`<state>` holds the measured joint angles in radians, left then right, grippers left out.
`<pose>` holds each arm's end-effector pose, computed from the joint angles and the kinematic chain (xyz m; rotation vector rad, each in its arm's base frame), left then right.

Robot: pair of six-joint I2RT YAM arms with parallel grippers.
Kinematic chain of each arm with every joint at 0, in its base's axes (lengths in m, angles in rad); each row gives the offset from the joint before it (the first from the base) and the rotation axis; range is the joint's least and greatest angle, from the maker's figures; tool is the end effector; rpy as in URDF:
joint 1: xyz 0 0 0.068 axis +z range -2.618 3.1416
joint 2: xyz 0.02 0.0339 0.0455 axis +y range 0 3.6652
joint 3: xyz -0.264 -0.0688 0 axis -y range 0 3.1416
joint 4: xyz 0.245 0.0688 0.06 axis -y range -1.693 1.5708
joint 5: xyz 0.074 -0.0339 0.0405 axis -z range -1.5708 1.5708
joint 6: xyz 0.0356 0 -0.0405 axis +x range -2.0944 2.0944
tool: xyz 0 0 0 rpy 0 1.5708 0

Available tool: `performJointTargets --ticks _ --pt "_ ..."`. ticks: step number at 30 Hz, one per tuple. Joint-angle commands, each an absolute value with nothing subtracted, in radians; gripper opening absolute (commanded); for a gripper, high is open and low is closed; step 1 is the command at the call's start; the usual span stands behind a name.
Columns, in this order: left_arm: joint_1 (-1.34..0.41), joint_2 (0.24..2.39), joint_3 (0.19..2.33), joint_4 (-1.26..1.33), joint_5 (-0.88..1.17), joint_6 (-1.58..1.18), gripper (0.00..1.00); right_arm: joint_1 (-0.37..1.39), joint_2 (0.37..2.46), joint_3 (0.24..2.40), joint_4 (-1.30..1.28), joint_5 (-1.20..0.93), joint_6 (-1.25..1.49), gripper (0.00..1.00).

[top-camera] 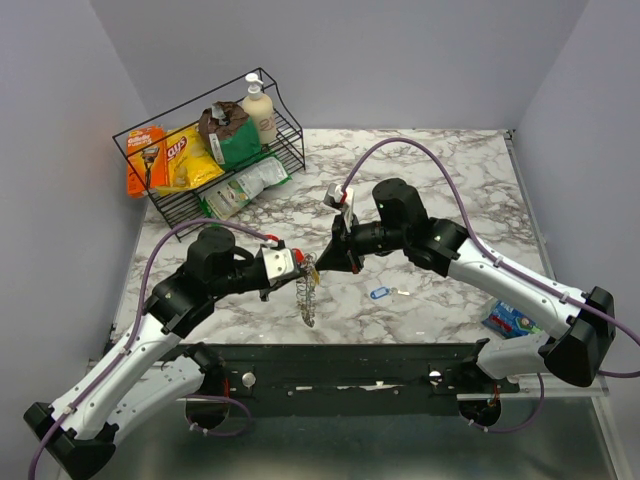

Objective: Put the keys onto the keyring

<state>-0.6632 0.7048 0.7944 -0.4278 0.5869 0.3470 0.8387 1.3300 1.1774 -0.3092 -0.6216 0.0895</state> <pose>0.1103 -0.1112 0.3318 1.2629 1.4517 -0.7713 0.1854 0.2373 0.3461 -1.1655 1.8145 1.1939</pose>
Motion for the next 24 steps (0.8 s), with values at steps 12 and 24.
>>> performJointTargets --ticks 12,24 --pt "-0.666 0.712 0.828 -0.356 0.575 0.296 0.00 0.838 1.316 1.216 -0.359 -0.531 0.095 0.00" --pt "-0.673 0.741 0.859 -0.370 0.517 0.273 0.00 0.864 1.335 1.261 -0.434 -0.451 0.080 0.00"
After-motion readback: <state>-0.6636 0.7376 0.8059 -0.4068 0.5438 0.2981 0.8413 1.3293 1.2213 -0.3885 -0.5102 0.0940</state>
